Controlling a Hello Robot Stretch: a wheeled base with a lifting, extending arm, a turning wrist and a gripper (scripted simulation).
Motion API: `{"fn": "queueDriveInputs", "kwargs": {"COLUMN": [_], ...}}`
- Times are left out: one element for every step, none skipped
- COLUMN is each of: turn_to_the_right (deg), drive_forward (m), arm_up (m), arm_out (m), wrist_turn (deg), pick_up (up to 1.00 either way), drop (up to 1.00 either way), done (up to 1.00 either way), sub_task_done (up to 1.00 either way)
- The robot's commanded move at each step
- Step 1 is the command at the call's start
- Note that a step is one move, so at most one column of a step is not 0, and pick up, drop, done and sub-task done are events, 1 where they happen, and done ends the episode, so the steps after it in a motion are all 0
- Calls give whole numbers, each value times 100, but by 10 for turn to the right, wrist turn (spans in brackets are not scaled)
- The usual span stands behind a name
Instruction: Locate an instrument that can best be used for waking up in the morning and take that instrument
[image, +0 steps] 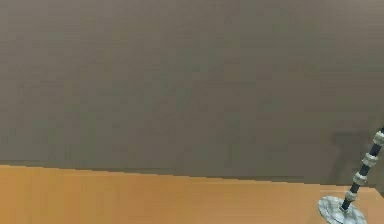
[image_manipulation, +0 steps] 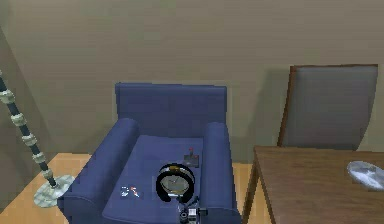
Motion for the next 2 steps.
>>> {"fn": "queueDriveInputs", "kwargs": {"turn_to_the_right": [0,0], "drive_forward": [0,0], "arm_up": [10,0], "arm_out": [0,0], "wrist_turn": [0,0], "pick_up": [0,0], "drop": [0,0], "done": [0,100], "sub_task_done": [0,0]}}
